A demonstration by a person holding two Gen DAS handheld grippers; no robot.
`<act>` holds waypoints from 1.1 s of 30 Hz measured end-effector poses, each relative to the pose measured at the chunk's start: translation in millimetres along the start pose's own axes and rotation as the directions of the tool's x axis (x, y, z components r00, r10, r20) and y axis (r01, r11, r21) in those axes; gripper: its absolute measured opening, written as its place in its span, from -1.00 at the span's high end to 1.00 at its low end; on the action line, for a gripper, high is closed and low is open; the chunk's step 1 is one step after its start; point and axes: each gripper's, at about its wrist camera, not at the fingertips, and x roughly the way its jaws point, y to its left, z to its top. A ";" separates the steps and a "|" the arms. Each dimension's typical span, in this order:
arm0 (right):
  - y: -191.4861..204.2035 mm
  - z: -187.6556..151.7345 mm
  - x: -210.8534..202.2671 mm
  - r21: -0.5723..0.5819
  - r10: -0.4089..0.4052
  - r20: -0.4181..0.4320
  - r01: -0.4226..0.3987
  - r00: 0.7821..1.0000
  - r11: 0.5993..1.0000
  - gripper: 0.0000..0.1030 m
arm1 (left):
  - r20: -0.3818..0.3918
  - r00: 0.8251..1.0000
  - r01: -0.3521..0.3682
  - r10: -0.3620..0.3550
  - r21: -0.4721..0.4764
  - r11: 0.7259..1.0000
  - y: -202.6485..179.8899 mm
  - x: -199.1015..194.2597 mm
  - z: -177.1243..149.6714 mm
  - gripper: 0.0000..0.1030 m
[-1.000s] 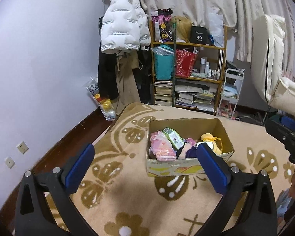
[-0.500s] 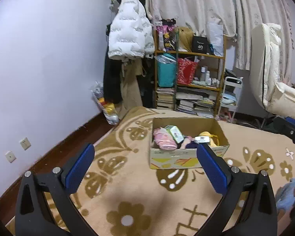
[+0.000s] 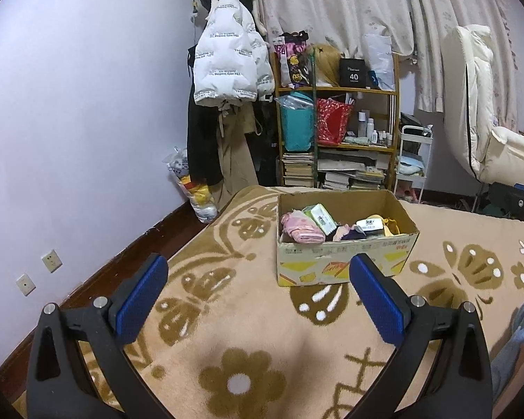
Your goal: Organize soft objects
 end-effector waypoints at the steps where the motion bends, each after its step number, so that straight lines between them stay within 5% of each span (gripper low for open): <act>1: 0.1 -0.2 2.3 -0.002 0.000 -0.004 0.000 1.000 1.000 -1.00 | -0.001 1.000 0.000 0.000 0.005 1.000 -0.6 1.8 -0.9 -0.99; 33: -2.2 -1.2 9.6 -0.004 -0.002 -0.017 0.002 1.000 1.000 -1.00 | -0.013 0.999 0.049 -0.049 0.000 0.999 -1.3 10.3 -5.6 -0.99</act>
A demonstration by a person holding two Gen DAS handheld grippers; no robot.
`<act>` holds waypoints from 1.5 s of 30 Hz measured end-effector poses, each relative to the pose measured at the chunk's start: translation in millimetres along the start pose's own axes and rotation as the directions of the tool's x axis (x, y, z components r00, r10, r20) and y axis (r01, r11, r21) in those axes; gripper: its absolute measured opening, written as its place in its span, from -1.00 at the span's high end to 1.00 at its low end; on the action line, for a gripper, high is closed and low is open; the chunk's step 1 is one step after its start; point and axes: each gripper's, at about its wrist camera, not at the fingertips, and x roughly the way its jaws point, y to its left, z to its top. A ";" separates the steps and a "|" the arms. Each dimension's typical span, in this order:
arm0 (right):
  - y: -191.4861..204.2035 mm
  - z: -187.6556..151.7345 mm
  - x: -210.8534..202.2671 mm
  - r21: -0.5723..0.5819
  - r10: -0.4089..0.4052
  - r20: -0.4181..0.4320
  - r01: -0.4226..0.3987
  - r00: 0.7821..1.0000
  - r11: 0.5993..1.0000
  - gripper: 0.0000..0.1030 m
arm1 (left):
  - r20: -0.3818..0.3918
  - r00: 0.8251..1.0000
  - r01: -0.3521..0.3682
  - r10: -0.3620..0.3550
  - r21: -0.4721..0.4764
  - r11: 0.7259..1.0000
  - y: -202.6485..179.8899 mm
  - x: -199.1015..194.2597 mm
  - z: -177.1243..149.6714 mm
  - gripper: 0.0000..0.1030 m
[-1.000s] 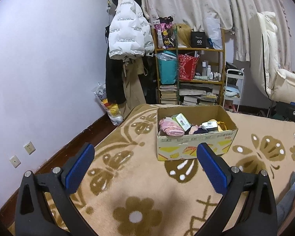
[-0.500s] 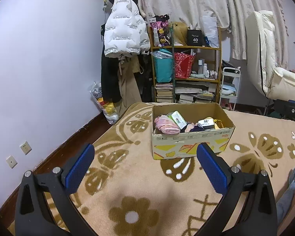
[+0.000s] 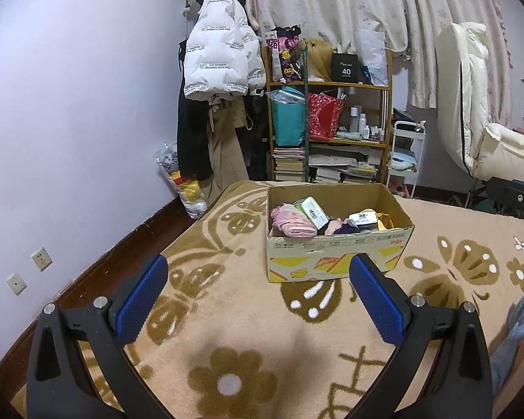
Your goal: Organize soft objects
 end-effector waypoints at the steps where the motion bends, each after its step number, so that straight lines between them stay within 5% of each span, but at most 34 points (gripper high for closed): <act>1: 0.2 -0.3 0.1 0.000 -0.001 -0.001 0.001 1.000 1.000 -1.00 | 0.002 1.000 0.002 -0.002 -0.003 1.000 -0.5 -0.4 -0.4 -0.99; 45: -9.2 3.1 -4.4 0.014 -0.002 0.011 0.002 1.000 1.000 -1.00 | 0.000 1.000 0.007 -0.007 0.000 1.000 -4.8 -0.8 -3.0 -0.99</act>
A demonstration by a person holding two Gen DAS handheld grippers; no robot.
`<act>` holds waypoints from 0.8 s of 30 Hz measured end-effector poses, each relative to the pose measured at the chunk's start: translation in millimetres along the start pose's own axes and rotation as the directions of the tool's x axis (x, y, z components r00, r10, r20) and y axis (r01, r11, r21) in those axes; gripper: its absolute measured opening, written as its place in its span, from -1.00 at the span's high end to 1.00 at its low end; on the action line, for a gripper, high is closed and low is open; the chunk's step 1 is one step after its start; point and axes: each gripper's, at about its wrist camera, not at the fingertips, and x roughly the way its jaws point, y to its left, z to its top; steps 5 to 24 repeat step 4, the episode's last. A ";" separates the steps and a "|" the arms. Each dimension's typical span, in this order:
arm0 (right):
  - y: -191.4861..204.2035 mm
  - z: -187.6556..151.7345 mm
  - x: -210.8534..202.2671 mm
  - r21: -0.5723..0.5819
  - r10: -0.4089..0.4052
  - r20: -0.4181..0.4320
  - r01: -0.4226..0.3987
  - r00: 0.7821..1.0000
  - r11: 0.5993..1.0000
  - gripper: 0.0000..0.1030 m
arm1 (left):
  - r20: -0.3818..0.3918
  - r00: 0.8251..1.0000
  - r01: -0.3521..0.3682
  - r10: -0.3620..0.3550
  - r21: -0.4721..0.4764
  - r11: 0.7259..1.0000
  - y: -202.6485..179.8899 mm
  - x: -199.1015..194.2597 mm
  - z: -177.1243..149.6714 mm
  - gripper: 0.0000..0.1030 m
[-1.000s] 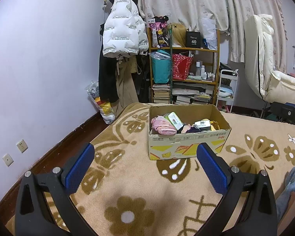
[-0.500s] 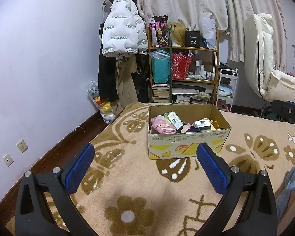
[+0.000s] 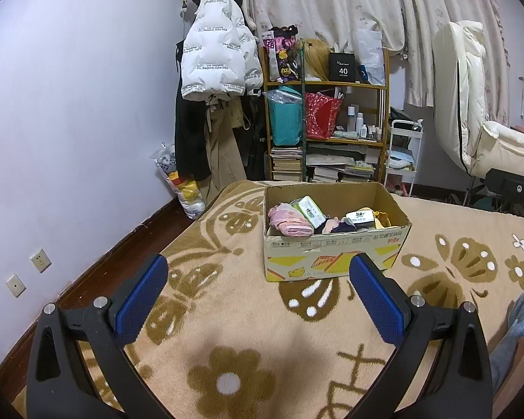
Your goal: Organize soft objects
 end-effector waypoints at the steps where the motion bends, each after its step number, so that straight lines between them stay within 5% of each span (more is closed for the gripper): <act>1: -0.2 0.0 0.0 0.000 0.001 0.000 -0.001 1.000 1.000 -1.00 | -0.001 1.000 0.005 -0.005 0.001 1.000 0.1 0.7 -0.5 -0.99; 24: -1.0 0.9 -0.1 -0.003 0.001 -0.001 -0.001 1.000 1.000 -1.00 | -0.001 1.000 0.004 -0.004 0.008 1.000 0.7 1.4 -2.4 -0.99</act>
